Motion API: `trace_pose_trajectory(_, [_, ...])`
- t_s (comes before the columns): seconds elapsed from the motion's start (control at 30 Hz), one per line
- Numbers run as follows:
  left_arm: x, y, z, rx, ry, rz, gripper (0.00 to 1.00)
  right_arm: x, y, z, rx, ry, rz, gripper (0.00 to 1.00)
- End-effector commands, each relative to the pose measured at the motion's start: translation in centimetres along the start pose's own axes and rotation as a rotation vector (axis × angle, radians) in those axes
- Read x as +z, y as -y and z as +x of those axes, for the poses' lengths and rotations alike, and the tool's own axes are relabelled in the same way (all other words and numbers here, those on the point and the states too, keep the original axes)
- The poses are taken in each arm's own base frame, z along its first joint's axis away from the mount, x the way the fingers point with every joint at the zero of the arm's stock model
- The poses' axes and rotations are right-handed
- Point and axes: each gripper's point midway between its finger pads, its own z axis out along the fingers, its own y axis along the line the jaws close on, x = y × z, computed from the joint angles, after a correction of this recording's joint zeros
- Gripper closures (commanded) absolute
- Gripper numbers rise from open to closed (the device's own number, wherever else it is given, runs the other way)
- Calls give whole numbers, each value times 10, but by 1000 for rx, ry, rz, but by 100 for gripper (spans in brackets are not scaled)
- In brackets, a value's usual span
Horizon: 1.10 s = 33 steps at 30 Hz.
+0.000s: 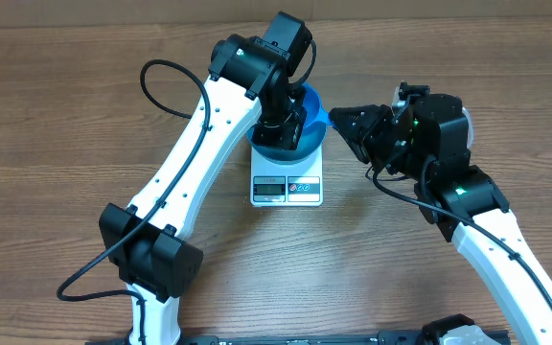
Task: Scoop item into bowl and weigh 150g on scale
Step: 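Grasp the scoop with the right gripper and release the left gripper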
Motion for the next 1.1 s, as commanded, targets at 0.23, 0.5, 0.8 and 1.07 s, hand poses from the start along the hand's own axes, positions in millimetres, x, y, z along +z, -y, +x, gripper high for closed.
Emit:
trace_pose_trajectory(0.23, [-17, 4, -1, -43, 24, 55, 96, 0, -6, -9, 7, 45, -2, 90])
trace_pose_trajectory(0.5, [-17, 4, -1, -43, 24, 55, 96, 0, -6, -9, 7, 44, -2, 94])
trace_pose_trajectory(0.8, [-17, 5, -1, -40, 24, 57, 75, 0, -6, -9, 7, 45, -2, 96])
trace_pose_trajectory(1.07, [-17, 6, -3, -18, 22, 60, 0, 0, -6, -9, 7, 48, -1, 96])
